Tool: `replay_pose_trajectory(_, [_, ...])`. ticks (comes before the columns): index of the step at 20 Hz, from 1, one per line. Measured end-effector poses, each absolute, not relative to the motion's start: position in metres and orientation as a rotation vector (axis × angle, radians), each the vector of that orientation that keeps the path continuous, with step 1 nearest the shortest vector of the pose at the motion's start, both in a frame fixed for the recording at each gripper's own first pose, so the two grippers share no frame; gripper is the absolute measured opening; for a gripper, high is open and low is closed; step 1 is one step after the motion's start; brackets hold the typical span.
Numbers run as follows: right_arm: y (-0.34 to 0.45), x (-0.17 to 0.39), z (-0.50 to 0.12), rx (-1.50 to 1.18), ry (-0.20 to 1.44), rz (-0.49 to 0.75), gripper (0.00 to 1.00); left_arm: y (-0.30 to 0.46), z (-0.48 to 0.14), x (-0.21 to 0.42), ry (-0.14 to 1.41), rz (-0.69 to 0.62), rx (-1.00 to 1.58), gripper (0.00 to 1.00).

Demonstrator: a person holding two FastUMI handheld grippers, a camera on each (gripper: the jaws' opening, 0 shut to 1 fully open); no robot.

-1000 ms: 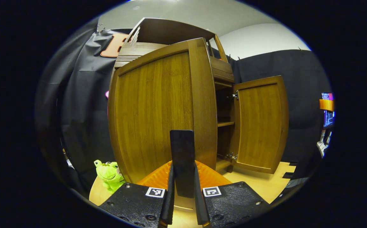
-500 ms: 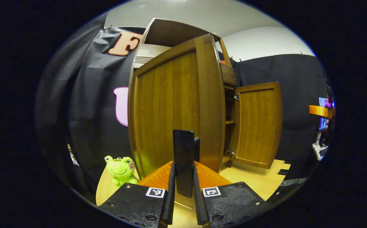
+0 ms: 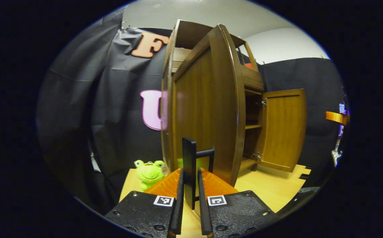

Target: Open the right door of the double-door shoe cabinet with the right hand, and open the left door with the left hand.

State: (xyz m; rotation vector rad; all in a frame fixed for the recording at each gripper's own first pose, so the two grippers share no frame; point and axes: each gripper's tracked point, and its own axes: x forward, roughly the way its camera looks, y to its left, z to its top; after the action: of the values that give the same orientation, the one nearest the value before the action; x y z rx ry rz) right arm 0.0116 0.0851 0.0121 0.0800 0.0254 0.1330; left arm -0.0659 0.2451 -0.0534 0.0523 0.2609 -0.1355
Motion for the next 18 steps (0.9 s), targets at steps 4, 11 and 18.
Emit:
replay_pose_trajectory(4, [0.105,0.016,0.009,0.061,0.033,0.161,0.95,0.253,-0.048,-0.072,0.259,-0.17,0.014,0.09])
replay_pose_trajectory(11, [0.125,0.012,0.003,0.098,0.048,0.218,0.99,0.258,-0.032,-0.086,0.219,-0.198,-0.015,0.34])
replay_pose_trajectory(18, [0.115,0.007,0.004,0.102,0.044,0.217,0.95,0.286,0.005,-0.113,0.132,0.042,-0.001,0.75])
